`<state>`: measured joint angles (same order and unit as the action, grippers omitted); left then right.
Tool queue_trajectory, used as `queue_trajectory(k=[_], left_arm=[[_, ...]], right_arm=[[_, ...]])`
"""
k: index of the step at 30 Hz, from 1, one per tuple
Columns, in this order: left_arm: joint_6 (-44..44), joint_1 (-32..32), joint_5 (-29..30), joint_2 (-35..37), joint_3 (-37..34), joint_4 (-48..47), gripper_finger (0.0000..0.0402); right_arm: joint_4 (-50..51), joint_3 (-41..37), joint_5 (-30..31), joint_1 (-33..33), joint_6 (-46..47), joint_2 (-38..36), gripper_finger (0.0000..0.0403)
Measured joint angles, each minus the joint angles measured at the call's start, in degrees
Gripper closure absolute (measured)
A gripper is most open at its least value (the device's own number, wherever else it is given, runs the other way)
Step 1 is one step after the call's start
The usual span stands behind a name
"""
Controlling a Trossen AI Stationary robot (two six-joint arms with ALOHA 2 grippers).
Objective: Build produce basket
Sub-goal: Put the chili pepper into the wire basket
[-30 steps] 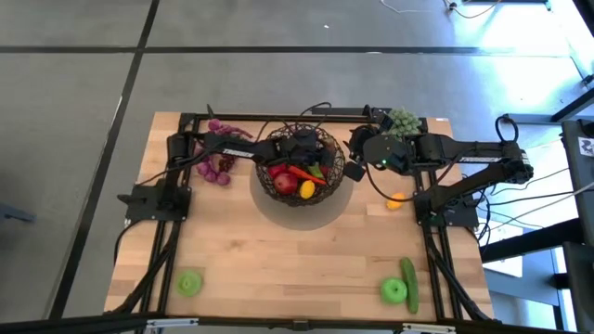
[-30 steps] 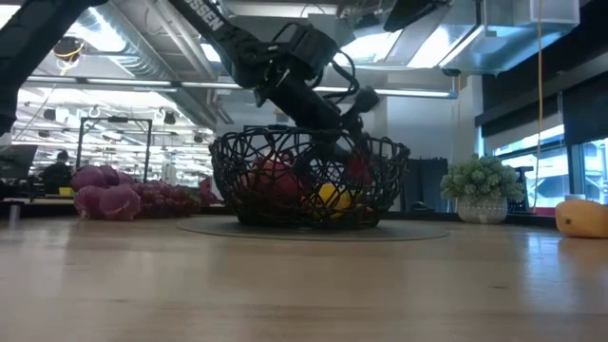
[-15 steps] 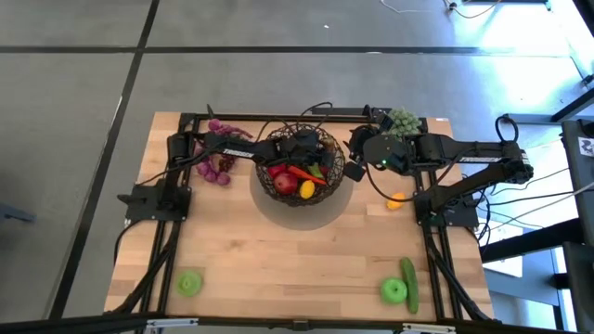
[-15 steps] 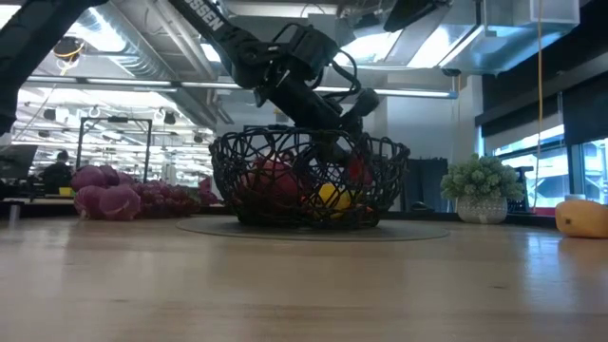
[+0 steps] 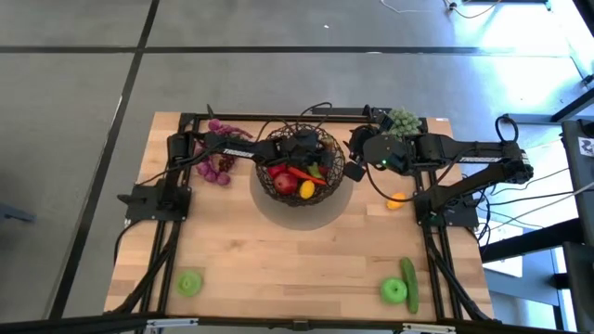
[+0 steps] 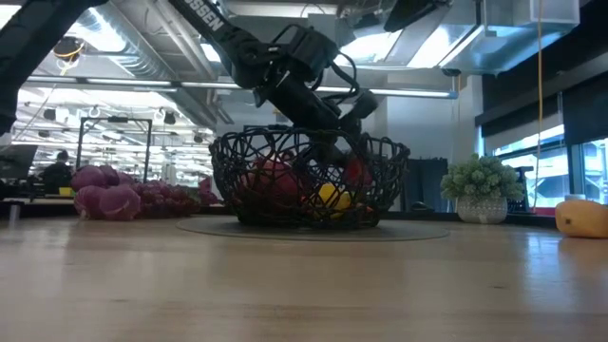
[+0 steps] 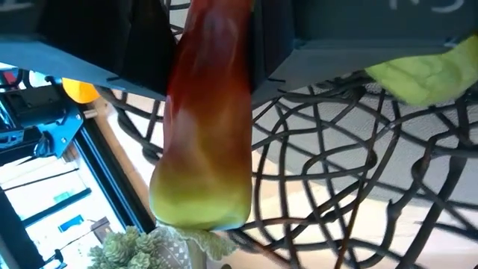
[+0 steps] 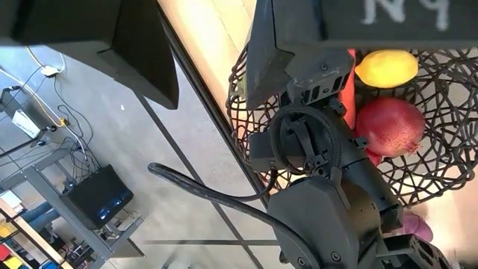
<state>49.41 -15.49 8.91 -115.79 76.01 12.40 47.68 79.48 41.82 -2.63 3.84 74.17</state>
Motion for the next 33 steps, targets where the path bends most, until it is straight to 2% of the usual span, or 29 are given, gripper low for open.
queue_trajectory(k=[11,22,33], left_arm=[[0.11,0.00,-0.01,0.02,0.00,0.93,0.0297],[-0.04,-0.87,-6.69,0.02,0.00,0.03,0.0254],[-0.40,-1.05,-6.95,0.15,0.00,1.45,0.0242]], right_arm=[[-0.02,0.00,0.00,-0.02,0.10,0.00,0.0248],[-0.02,0.00,0.01,-0.02,-0.04,0.00,0.0248],[0.00,0.00,0.01,-0.02,-0.29,0.00,0.0248]])
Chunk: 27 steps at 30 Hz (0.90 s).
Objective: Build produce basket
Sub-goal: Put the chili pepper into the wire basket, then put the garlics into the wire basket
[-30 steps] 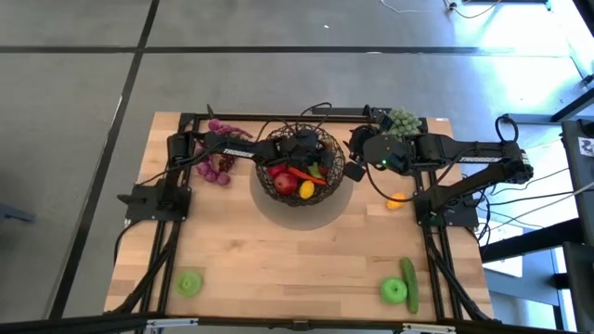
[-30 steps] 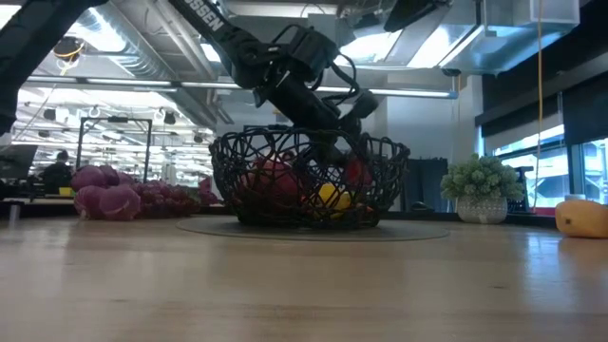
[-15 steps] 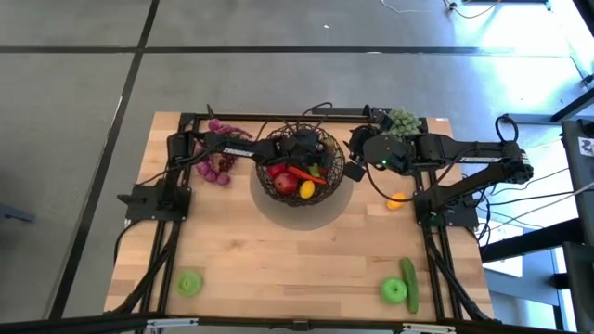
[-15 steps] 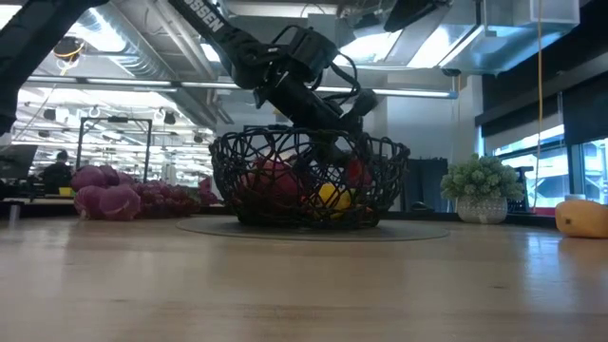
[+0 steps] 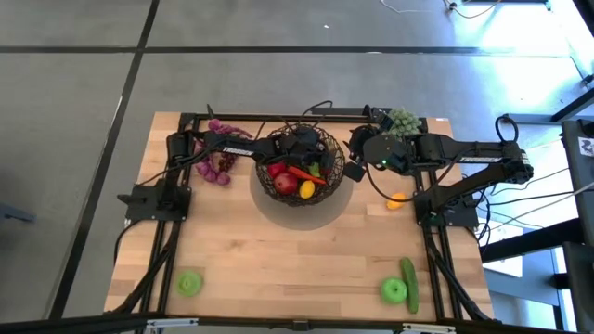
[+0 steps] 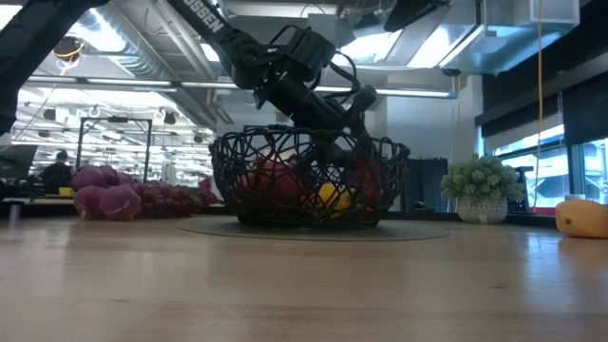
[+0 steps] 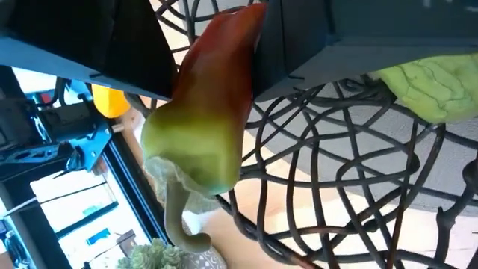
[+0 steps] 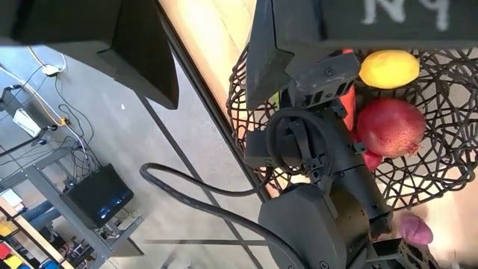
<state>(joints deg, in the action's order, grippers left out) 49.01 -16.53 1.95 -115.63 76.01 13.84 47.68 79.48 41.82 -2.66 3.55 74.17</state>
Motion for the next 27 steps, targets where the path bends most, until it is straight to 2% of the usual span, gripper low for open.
queue_trajectory(k=[7,10,16,20,27], left_arm=[[-3.11,-0.03,-1.37,0.02,0.00,-1.25,0.0241],[-3.69,-0.07,0.85,0.02,0.00,-1.43,0.0241],[-8.46,0.10,4.62,1.33,-0.02,-1.91,0.0241],[-12.76,0.99,10.42,2.77,-0.02,-2.97,0.0241],[-21.03,1.85,14.84,6.76,0.00,-7.08,0.0241]], right_arm=[[0.23,0.00,0.00,0.00,-1.17,0.00,0.0248],[0.76,0.00,-0.44,0.00,-1.22,-0.01,0.0248],[1.11,0.00,-5.71,0.00,-1.26,-0.02,0.0248],[1.11,0.00,-6.01,0.00,-1.16,-0.02,0.0248],[1.09,0.00,-7.21,0.00,-4.03,-0.45,0.0248]])
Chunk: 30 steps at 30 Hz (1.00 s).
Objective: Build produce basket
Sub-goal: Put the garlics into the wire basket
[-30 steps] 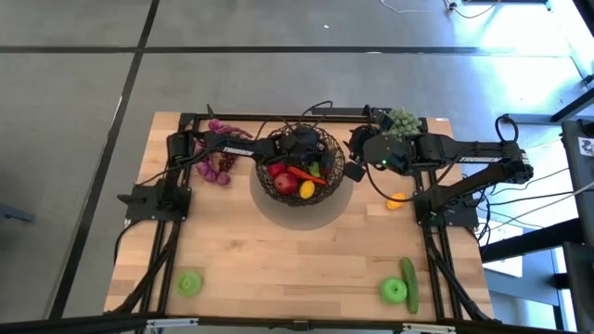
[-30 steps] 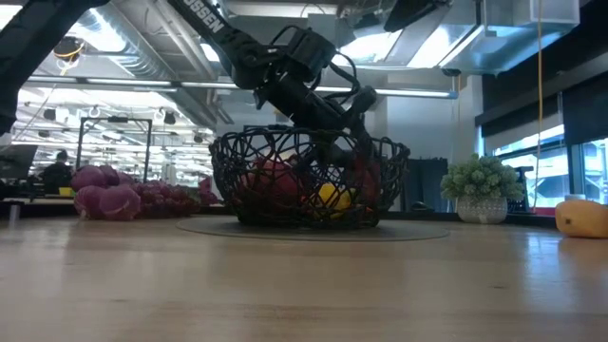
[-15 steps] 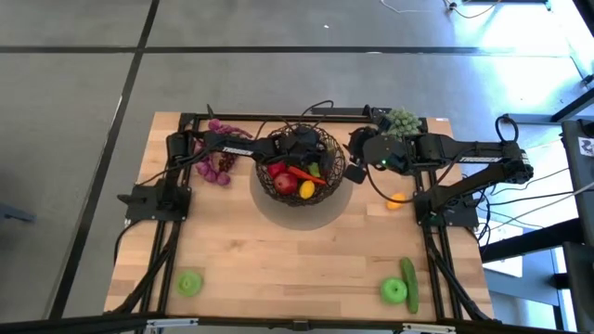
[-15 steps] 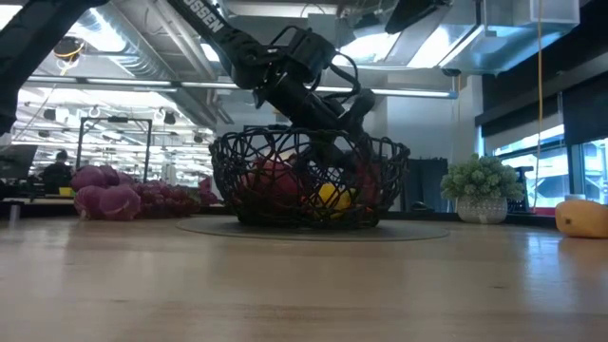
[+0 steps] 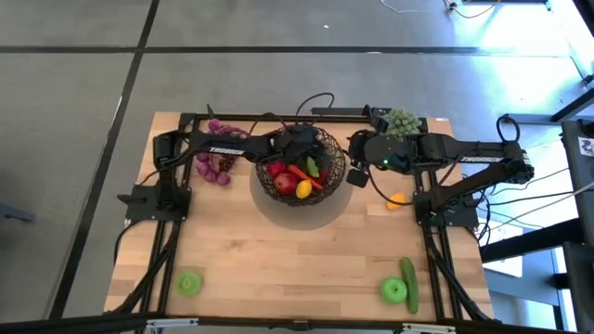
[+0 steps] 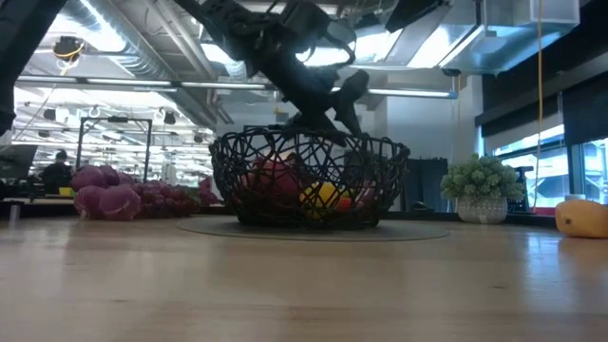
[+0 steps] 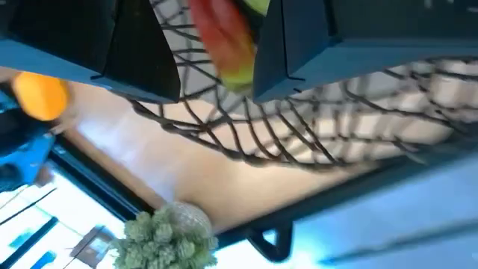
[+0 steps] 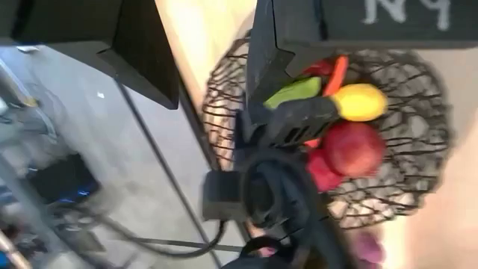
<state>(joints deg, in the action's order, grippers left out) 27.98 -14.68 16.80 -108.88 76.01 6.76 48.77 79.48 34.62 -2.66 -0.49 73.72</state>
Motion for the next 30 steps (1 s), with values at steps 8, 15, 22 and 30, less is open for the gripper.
queue_trajectory(k=[8,15,22,30], left_arm=[[-8.87,1.57,3.28,7.01,0.02,-13.58,0.0241],[-10.59,4.44,3.46,14.36,0.00,-26.81,0.0241],[-3.30,8.16,1.45,22.33,0.00,-40.31,0.0241],[22.69,9.06,1.98,28.48,0.00,-65.41,0.0241]], right_arm=[[0.05,0.00,-9.36,0.02,-1.34,-5.92,0.0248],[4.74,0.02,-19.84,-0.02,0.10,-12.31,0.0248],[15.50,0.02,-20.09,0.02,9.34,-13.92,0.0248],[16.11,0.02,-23.97,0.02,12.22,-11.41,0.0248]])
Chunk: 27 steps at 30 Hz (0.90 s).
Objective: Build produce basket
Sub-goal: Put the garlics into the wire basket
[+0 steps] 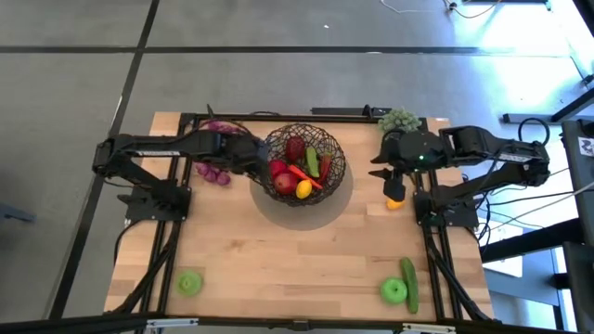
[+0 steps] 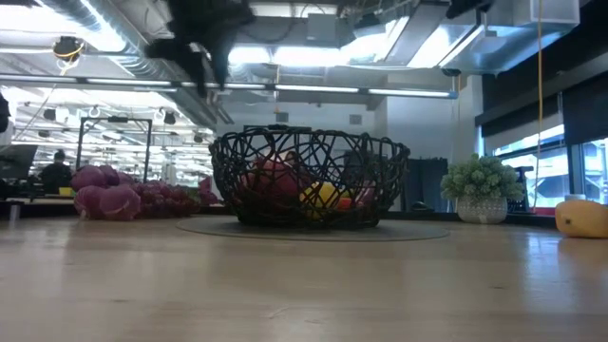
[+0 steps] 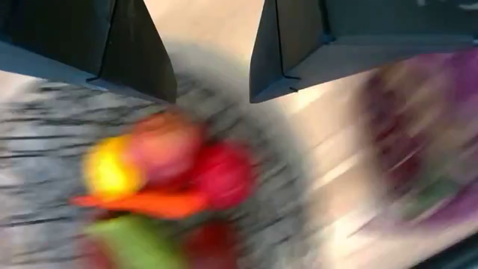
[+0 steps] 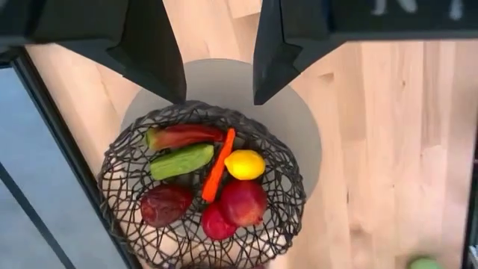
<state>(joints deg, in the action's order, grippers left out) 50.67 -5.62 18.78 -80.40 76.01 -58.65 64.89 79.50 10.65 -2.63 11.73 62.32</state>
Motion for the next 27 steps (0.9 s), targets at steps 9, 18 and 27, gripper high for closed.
queue_trajectory(k=[9,18,27], left_arm=[[16.53,-5.77,4.67,2.70,-0.04,-18.55,0.0241],[9.25,-19.86,5.47,2.55,-0.04,-21.22,0.0241],[-3.50,-33.87,1.22,-0.98,-0.03,-18.15,0.0241]], right_arm=[[-2.35,0.00,0.14,-0.02,-1.46,3.19,0.0248],[-5.37,0.00,0.23,-0.02,-4.63,4.01,0.0248],[-5.64,0.00,0.29,0.00,-4.96,4.01,0.0248]])
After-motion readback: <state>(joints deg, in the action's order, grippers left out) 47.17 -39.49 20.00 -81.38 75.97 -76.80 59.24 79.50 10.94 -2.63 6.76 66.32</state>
